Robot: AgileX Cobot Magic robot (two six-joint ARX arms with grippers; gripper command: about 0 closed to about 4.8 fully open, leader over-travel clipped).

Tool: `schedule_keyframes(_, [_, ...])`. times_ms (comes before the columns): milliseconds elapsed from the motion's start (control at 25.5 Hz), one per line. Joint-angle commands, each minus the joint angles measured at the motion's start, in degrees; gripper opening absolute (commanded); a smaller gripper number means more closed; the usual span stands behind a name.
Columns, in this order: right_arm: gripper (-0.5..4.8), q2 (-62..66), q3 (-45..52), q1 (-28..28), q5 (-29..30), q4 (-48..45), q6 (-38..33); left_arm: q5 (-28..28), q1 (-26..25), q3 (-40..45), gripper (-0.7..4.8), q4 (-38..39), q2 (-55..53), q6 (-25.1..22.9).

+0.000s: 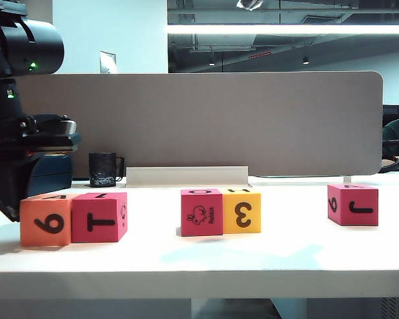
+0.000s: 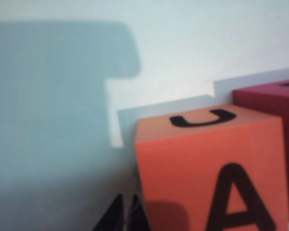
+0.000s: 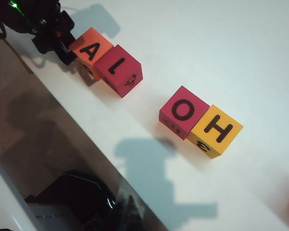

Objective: Select the appropriate blocks from the scattered letter blocks on the table and arrange them in a row to spell out "ALOHA".

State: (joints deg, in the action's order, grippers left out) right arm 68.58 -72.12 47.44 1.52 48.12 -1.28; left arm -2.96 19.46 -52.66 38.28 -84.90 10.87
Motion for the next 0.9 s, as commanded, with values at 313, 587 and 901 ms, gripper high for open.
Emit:
schedule_keyframes(313, [-0.05, -0.26, -0.31, 0.09, 0.09, -0.35, -0.22, 8.50, 0.04, 0.09, 0.14, -4.52, -0.09, 1.57])
schedule_keyframes(587, [-0.05, -0.26, -0.31, 0.07, 0.09, -0.35, -0.22, 13.64, 0.13, 0.09, 0.12, -6.10, -0.17, 1.60])
schedule_keyframes(901, [-0.05, -0.26, -0.31, 0.07, 0.09, -0.35, -0.22, 16.11, 1.70, 0.09, 0.11, -8.72, -0.17, 1.27])
